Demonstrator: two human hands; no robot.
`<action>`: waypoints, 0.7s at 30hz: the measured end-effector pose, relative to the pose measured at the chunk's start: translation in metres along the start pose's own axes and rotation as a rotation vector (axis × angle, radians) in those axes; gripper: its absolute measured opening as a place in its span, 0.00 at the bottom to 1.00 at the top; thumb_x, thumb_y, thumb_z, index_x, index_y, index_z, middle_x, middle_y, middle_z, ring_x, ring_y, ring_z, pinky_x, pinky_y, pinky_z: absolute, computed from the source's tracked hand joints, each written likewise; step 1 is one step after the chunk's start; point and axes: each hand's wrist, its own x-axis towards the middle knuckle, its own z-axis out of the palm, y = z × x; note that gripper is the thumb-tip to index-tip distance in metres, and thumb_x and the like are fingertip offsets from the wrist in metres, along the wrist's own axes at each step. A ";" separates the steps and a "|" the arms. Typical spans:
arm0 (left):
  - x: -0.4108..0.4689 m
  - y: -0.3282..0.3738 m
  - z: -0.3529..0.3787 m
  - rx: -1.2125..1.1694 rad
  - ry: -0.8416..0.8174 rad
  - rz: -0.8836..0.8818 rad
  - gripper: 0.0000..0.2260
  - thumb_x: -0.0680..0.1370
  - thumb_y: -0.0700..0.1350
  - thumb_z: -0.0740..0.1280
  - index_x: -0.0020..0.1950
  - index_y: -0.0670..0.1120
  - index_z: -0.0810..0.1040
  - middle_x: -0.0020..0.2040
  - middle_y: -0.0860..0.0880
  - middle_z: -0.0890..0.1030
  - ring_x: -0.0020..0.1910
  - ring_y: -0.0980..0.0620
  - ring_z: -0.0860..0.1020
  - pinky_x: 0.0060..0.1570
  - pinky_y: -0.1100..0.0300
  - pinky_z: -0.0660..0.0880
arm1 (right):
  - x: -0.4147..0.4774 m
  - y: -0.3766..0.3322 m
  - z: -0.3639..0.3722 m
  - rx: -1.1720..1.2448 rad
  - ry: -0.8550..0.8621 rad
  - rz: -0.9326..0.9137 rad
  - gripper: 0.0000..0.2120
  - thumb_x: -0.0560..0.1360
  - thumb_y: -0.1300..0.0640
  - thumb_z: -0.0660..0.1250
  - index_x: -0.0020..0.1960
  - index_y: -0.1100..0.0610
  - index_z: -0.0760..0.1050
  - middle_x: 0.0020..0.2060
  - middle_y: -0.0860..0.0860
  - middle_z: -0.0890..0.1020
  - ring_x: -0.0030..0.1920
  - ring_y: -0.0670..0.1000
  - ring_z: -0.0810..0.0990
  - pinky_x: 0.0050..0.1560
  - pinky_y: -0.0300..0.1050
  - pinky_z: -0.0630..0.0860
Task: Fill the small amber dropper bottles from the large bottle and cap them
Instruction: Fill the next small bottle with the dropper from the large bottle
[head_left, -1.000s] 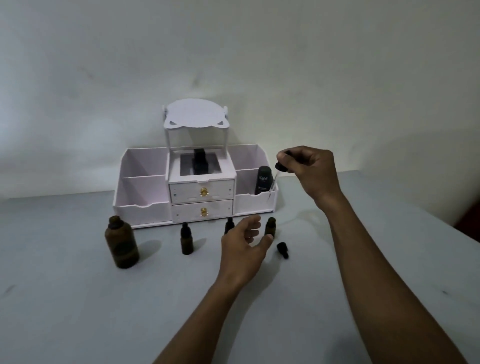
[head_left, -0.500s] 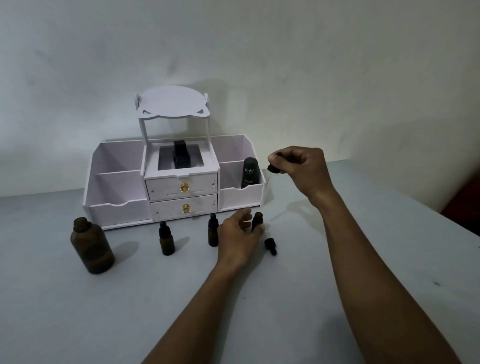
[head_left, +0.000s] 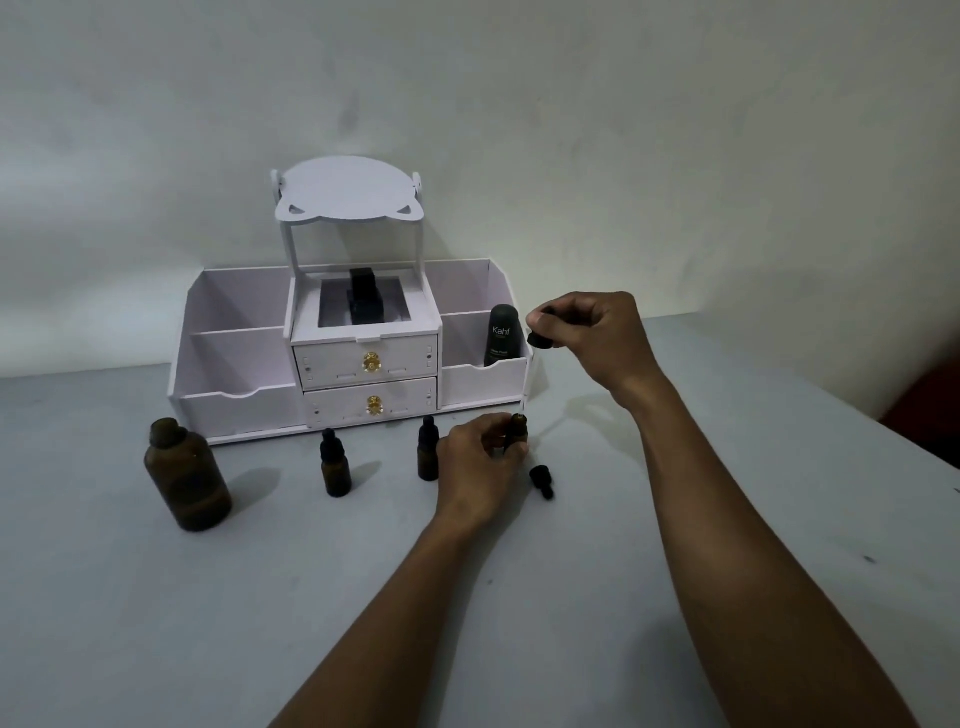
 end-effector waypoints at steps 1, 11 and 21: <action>-0.001 0.001 0.000 0.001 0.003 -0.009 0.15 0.76 0.38 0.73 0.61 0.47 0.83 0.49 0.56 0.83 0.49 0.60 0.82 0.49 0.75 0.73 | 0.000 0.000 0.000 -0.002 -0.006 0.000 0.05 0.71 0.59 0.76 0.44 0.61 0.86 0.38 0.56 0.87 0.42 0.58 0.87 0.54 0.58 0.82; -0.002 0.001 0.001 0.015 0.019 0.038 0.14 0.75 0.39 0.73 0.60 0.47 0.84 0.52 0.53 0.86 0.50 0.60 0.83 0.57 0.67 0.78 | -0.001 0.003 0.003 -0.049 -0.024 -0.010 0.02 0.71 0.61 0.76 0.40 0.58 0.85 0.36 0.53 0.87 0.41 0.53 0.87 0.48 0.43 0.80; 0.001 -0.005 0.002 0.058 0.016 0.080 0.13 0.74 0.39 0.74 0.58 0.47 0.85 0.49 0.53 0.87 0.49 0.60 0.84 0.55 0.71 0.76 | -0.003 0.003 0.002 -0.091 0.006 -0.056 0.03 0.72 0.62 0.76 0.40 0.61 0.85 0.36 0.54 0.86 0.36 0.45 0.84 0.41 0.33 0.77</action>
